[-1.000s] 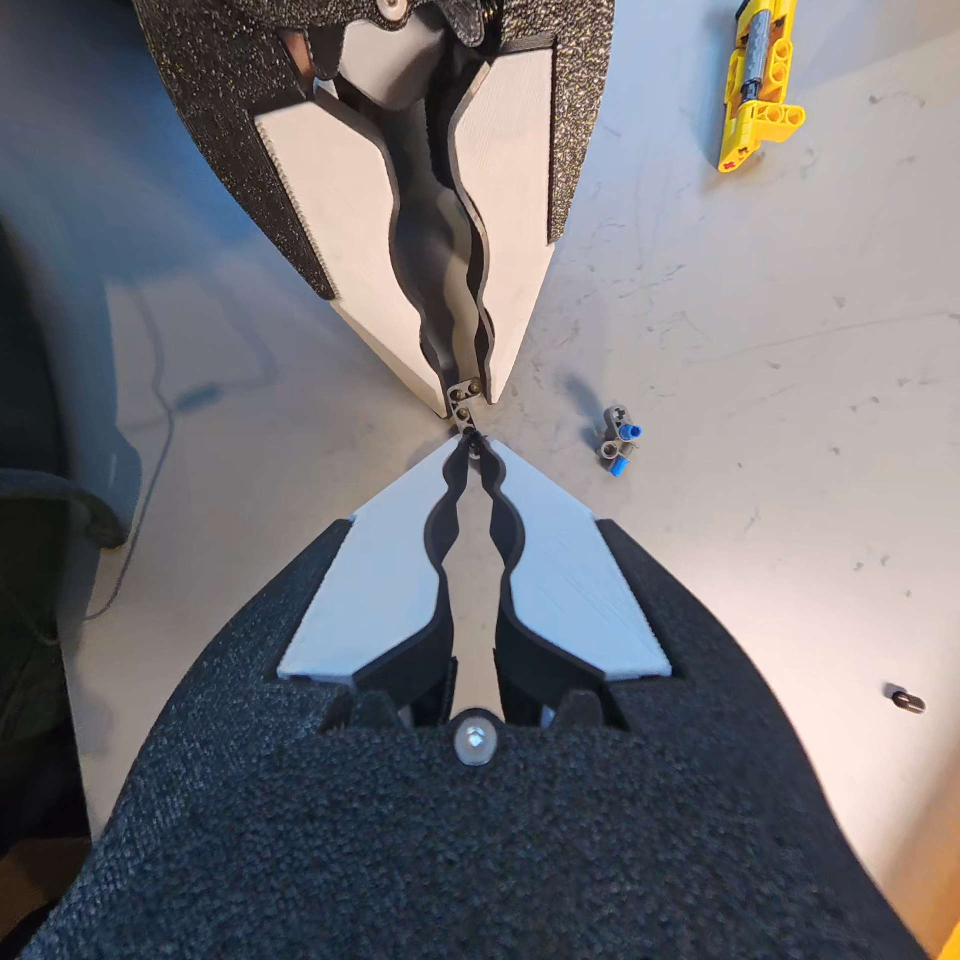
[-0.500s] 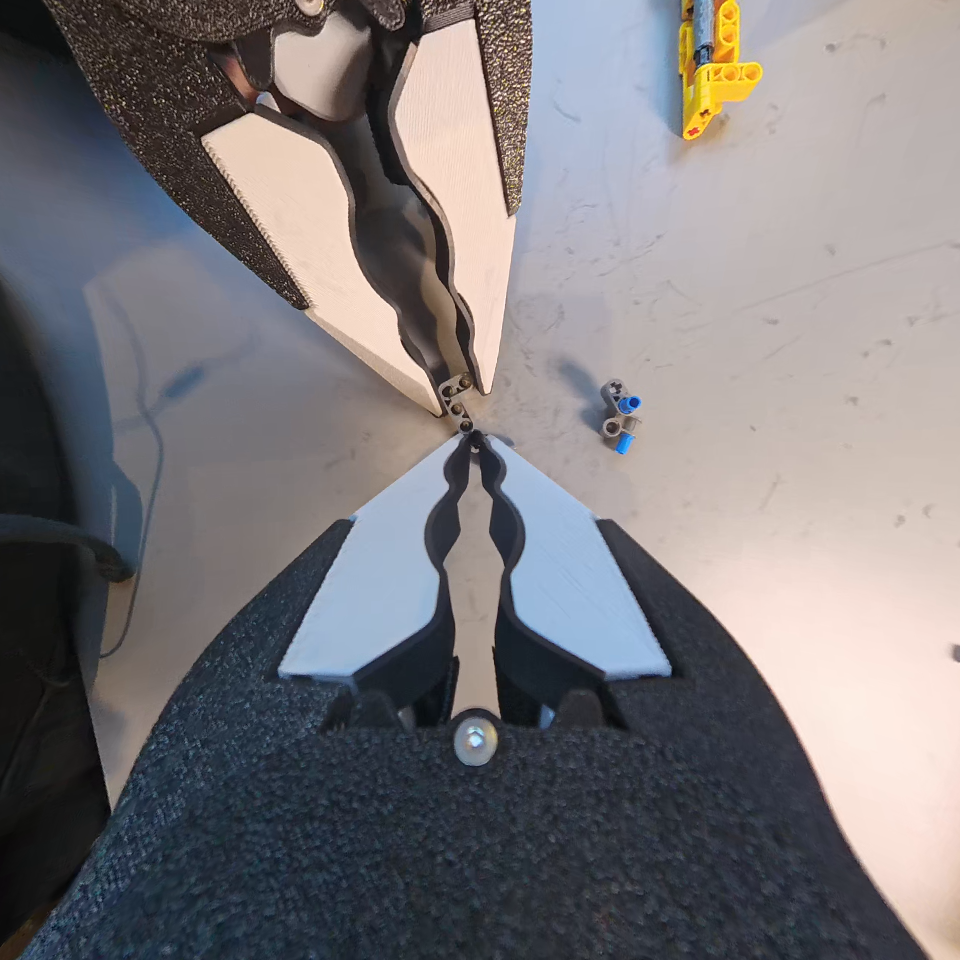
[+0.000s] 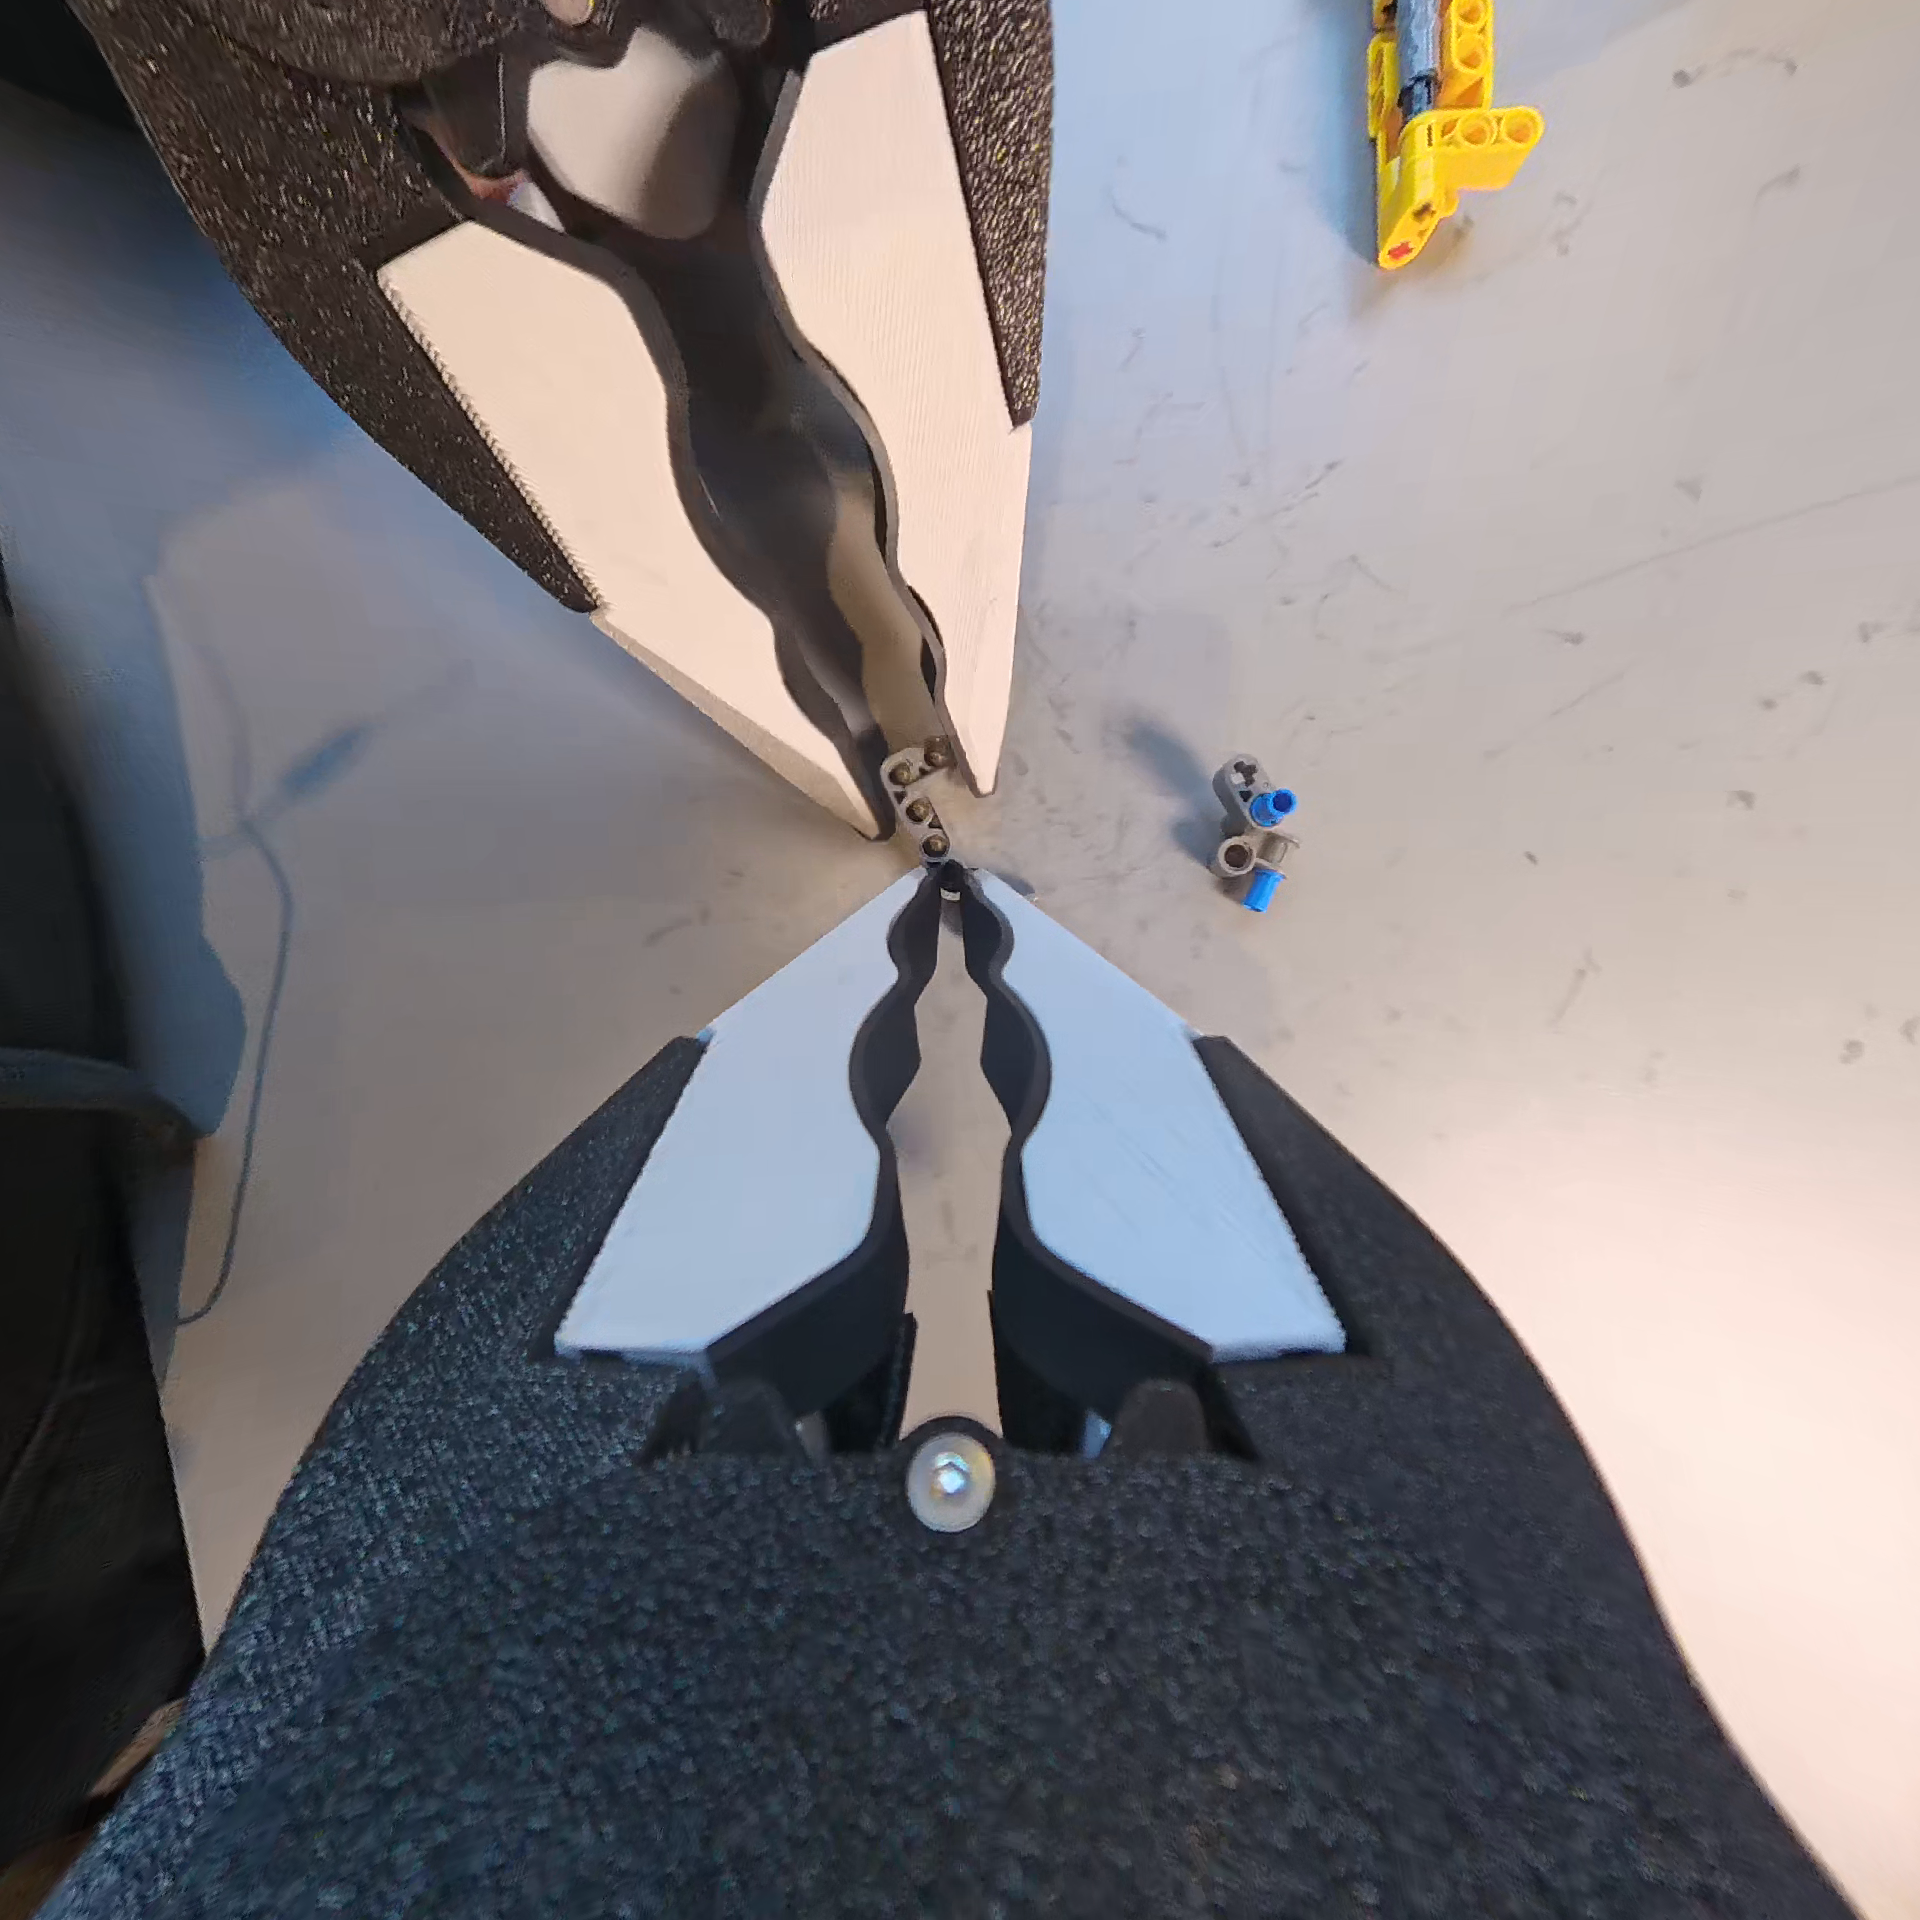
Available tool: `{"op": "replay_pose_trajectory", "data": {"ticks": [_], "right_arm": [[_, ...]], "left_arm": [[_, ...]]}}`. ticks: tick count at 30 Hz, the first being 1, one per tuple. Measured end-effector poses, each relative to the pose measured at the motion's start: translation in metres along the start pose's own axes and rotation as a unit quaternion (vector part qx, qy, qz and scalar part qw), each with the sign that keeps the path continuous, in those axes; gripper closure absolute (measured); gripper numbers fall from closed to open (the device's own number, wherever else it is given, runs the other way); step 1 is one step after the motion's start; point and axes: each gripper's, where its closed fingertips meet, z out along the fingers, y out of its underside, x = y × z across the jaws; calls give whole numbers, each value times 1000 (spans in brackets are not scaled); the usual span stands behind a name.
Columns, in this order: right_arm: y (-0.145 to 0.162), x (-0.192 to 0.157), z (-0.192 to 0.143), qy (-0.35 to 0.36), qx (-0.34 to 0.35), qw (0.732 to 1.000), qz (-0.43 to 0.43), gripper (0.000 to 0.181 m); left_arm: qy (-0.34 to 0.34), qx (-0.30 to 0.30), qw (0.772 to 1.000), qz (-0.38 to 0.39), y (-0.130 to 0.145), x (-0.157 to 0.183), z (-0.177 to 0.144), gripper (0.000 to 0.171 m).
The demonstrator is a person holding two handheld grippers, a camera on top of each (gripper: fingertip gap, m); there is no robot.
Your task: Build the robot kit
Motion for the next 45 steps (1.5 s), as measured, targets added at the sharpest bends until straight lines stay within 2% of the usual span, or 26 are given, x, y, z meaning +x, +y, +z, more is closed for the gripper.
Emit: {"op": "replay_pose_trajectory", "data": {"ticks": [5, 6, 8, 11, 14, 18, 21, 27, 33, 34, 36, 38, 41, 45], "right_arm": [[-2, 0, 1, -8, 36, 999, -1, 177], [-3, -1, 0, -5, 42, 999, -23, 177], [-10, 0, -6, 23, 75, 993, -91, 164], [-18, -5, -17, 67, 114, 972, -196, 156], [-28, -12, -27, 104, 142, 948, -264, 154], [-31, -19, -28, 148, 133, 917, -347, 148], [-33, -18, -28, 173, 122, 902, -377, 155], [-38, -19, -36, 174, 136, 906, -362, 157], [-35, -18, -34, 173, 140, 912, -344, 157], [-34, -17, -34, 158, 147, 923, -319, 157], [-29, -18, -35, 84, 160, 956, -230, 152], [-15, -10, -33, 24, 135, 978, -156, 149], [8, 5, -17, -1, 75, 990, -123, 150], [13, 6, 0, -28, 56, 993, -100, 156]], "left_arm": [[15, 3, 1000, 13, -2, 4, 1, 164], [16, 5, 1000, 12, -2, 3, 1, 166], [30, 18, 999, 3, -6, 5, -2, 166], [68, 48, 996, -32, -15, 8, -12, 165], [110, 74, 988, -78, -22, 11, -21, 165], [165, 105, 971, -137, -31, 15, -30, 165], [202, 117, 958, -166, -34, 20, -35, 165], [227, 146, 943, -195, -43, 19, -42, 166], [195, 131, 957, -168, -40, 19, -38, 165], [174, 119, 966, -150, -37, 16, -35, 165], [114, 76, 985, -100, -23, 7, -29, 165], [84, 48, 992, -76, -13, 3, -24, 165], [53, 17, 997, -44, -4, 1, -16, 165], [36, -6, 999, -19, 4, 2, -9, 165]]}}
